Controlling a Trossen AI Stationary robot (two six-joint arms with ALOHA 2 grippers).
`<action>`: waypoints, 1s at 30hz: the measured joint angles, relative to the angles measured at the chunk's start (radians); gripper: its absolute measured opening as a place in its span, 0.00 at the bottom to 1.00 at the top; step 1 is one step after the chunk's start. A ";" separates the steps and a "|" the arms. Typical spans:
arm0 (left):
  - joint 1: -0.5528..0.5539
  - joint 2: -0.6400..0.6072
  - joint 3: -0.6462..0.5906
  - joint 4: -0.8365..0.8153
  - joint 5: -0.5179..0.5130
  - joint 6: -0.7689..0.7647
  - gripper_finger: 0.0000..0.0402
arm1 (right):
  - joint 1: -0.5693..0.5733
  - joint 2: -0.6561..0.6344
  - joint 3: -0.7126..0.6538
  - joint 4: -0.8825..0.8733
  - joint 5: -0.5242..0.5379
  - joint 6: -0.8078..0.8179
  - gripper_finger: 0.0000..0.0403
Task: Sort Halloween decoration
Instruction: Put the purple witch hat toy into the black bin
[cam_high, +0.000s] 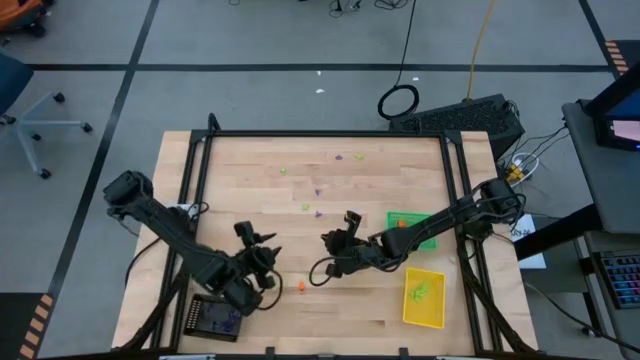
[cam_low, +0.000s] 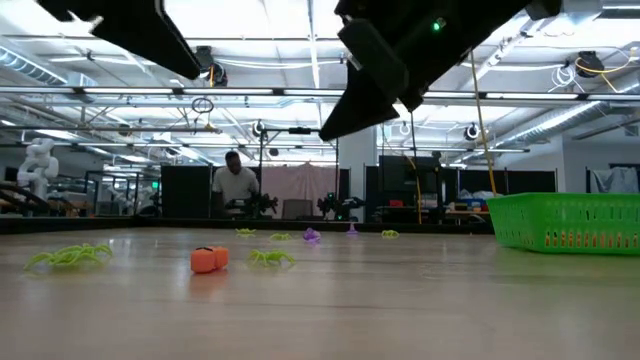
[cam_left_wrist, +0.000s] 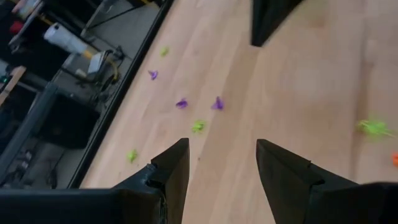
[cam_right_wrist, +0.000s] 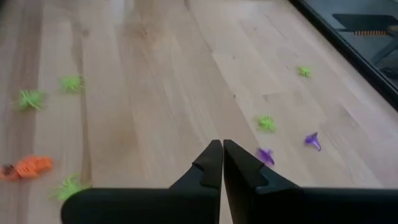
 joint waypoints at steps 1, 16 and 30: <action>0.012 0.000 0.000 0.002 0.000 0.000 0.45 | 0.000 0.001 0.000 -0.006 0.000 -0.002 0.00; 0.080 -0.001 -0.117 0.020 -0.119 0.045 0.45 | -0.037 0.013 0.000 -0.004 -0.051 0.040 0.02; 0.072 -0.004 -0.136 0.423 0.065 0.431 0.45 | -0.118 0.013 0.000 -0.050 -0.065 0.047 0.19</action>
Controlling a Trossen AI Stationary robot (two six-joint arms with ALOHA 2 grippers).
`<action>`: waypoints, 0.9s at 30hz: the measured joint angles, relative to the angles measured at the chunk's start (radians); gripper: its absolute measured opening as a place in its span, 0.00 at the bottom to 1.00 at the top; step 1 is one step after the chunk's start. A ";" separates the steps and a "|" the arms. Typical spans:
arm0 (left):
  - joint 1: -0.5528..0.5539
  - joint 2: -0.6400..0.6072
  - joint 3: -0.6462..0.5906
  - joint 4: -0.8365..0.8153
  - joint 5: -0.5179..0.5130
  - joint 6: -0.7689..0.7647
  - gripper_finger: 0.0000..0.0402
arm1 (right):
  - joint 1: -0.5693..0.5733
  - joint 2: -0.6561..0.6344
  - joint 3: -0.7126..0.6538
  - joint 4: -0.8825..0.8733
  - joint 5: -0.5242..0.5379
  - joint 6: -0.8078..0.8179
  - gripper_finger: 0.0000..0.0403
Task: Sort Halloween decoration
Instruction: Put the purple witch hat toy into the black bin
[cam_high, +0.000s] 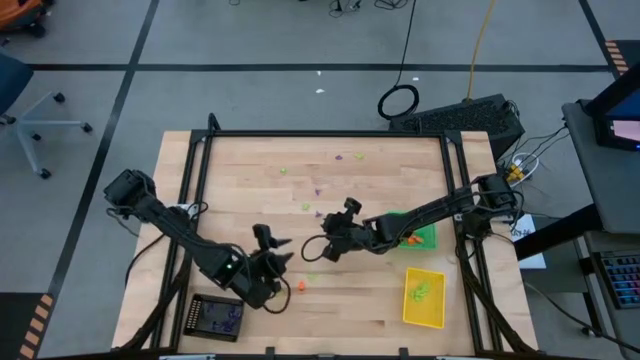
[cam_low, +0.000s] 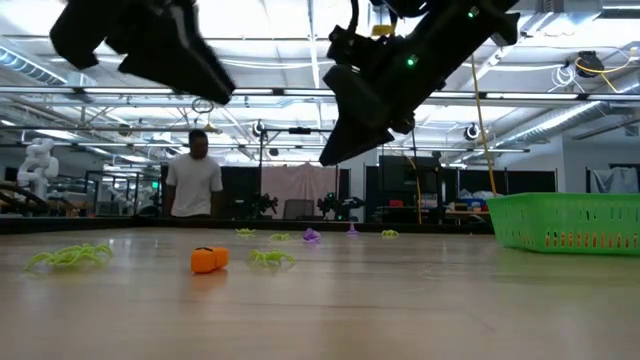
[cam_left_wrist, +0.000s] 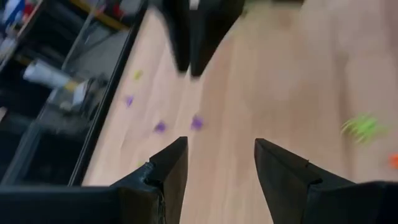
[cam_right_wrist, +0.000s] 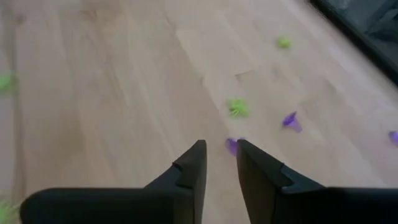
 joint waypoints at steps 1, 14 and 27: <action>0.000 0.000 -0.011 0.064 0.005 0.052 0.45 | 0.000 0.000 0.000 -0.008 -0.014 0.000 0.19; 0.079 -0.152 -0.290 0.670 0.270 0.457 0.45 | 0.007 0.000 0.000 -0.075 -0.068 0.026 0.21; 0.087 -0.403 -0.521 0.723 0.286 0.292 0.45 | -0.066 0.000 0.000 -0.082 -0.119 -0.006 0.21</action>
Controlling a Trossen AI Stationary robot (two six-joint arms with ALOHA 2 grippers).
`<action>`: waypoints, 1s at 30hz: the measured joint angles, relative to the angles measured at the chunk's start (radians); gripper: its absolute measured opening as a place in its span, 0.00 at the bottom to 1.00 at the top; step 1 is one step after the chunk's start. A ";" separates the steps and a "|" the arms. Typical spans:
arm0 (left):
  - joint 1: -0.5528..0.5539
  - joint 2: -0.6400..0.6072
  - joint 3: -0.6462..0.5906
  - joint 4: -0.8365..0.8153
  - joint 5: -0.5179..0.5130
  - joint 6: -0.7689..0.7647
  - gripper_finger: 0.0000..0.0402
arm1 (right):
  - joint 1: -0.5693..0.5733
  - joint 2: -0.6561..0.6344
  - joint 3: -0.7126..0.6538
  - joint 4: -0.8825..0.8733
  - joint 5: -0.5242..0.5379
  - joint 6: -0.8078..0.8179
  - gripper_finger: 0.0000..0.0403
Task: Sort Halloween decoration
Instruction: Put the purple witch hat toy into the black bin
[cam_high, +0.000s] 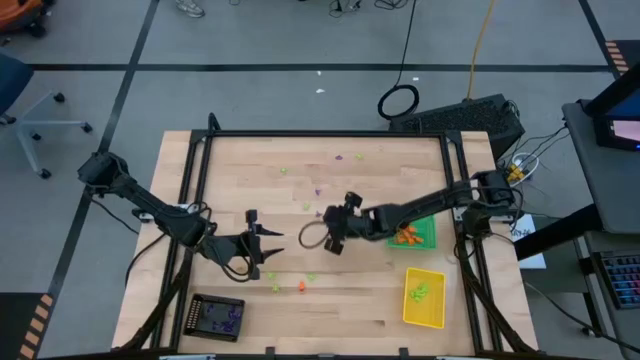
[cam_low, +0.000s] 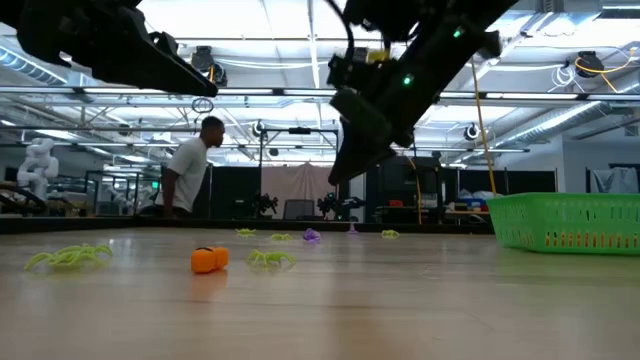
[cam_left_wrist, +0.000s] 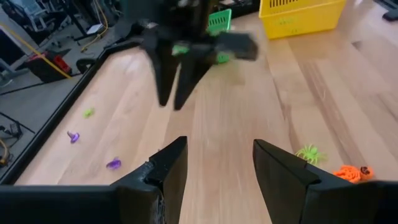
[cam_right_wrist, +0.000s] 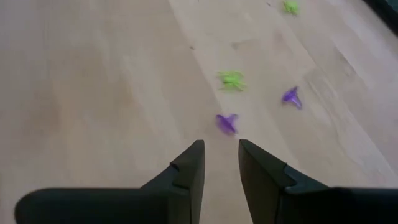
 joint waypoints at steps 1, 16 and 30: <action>0.000 -0.002 -0.001 0.000 0.000 0.000 0.45 | -0.017 0.003 0.000 -0.001 -0.023 -0.002 0.21; -0.002 -0.002 -0.002 0.002 0.032 -0.027 0.45 | -0.158 0.086 0.000 0.113 -0.260 -0.315 0.35; -0.002 -0.001 -0.002 0.002 0.032 -0.027 0.45 | -0.208 0.106 0.000 0.176 -0.344 -0.394 0.39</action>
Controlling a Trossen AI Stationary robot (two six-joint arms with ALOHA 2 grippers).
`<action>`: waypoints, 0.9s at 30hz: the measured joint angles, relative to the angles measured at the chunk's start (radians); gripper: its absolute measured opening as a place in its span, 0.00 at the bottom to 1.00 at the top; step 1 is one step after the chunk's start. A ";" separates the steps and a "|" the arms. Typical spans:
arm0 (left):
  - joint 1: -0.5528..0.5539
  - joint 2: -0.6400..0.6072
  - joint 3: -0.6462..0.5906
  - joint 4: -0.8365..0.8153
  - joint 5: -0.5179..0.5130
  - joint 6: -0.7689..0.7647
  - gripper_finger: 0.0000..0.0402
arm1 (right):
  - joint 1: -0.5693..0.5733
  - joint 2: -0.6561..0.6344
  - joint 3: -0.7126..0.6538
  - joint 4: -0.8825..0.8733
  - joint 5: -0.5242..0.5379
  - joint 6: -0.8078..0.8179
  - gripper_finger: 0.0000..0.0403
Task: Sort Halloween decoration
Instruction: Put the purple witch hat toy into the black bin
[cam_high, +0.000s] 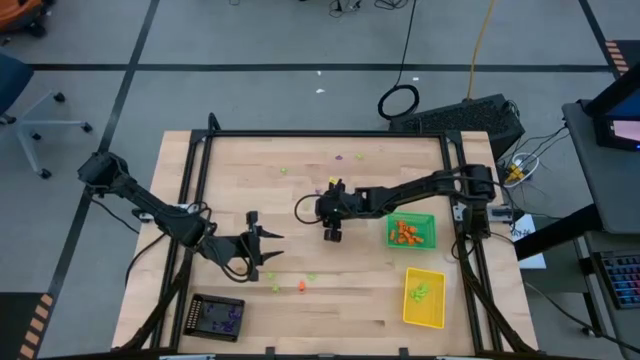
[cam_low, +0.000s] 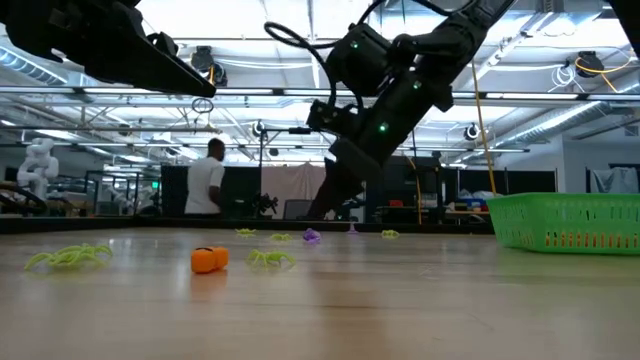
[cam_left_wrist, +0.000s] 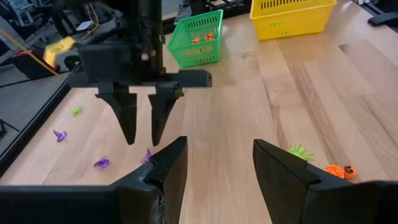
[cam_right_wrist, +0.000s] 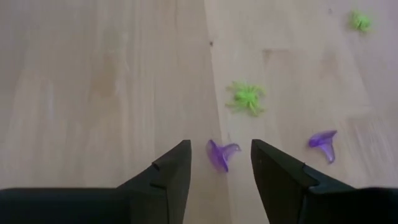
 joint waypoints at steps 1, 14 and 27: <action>0.000 0.000 0.000 0.000 0.000 0.000 0.45 | -0.001 0.002 0.000 -0.004 0.000 -0.001 0.39; 0.000 0.000 0.000 -0.001 0.003 -0.002 0.45 | -0.005 0.079 0.000 0.036 0.000 -0.020 0.39; 0.000 0.000 0.000 -0.002 0.004 0.001 0.45 | -0.005 0.078 0.000 0.035 -0.001 -0.020 0.17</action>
